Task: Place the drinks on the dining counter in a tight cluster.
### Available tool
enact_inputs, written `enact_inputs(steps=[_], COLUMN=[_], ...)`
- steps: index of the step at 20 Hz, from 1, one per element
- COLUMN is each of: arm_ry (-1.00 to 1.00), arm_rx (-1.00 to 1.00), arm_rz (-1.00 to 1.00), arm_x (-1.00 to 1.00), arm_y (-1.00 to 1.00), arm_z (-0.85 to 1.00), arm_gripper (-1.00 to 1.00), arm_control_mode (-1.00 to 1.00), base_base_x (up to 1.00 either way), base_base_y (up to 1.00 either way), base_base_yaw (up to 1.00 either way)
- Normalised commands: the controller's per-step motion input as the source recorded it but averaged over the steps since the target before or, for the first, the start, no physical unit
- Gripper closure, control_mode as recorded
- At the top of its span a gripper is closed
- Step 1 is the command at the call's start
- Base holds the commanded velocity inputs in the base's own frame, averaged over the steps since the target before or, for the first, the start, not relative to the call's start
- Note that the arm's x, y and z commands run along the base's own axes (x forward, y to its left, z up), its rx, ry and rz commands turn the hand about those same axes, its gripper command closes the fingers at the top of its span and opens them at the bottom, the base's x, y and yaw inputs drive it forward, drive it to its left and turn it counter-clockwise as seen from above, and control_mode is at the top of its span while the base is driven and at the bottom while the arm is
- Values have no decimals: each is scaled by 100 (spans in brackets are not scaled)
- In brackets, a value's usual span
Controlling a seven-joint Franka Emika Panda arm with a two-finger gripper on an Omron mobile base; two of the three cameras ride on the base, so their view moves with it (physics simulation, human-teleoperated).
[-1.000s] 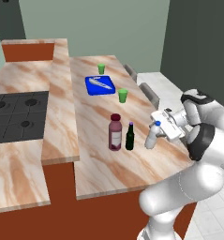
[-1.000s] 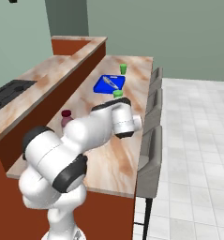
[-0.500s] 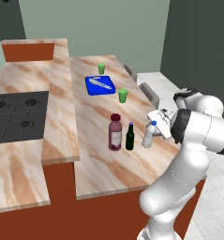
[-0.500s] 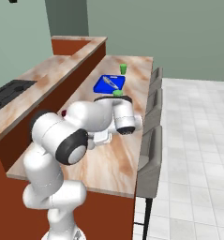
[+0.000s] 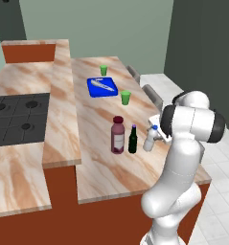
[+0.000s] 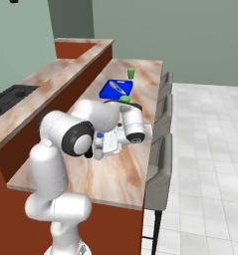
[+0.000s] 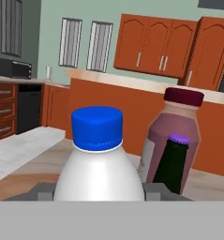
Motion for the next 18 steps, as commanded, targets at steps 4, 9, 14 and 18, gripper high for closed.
enact_inputs(steps=[4,9,14,18], arm_ry=[0,0,0,0], arm_rx=[0,-3,-2,0], arm_rz=[0,0,0,0], arm_x=[22,19,22,19], arm_y=[0,0,0,0], arm_z=[-17,-22,-17,-18], arm_gripper=[100,100,100,100], arm_control_mode=[-100,-100,-100,-100], base_base_x=[0,0,0,0], base_base_y=[0,0,0,0], base_base_yaw=[0,0,0,0])
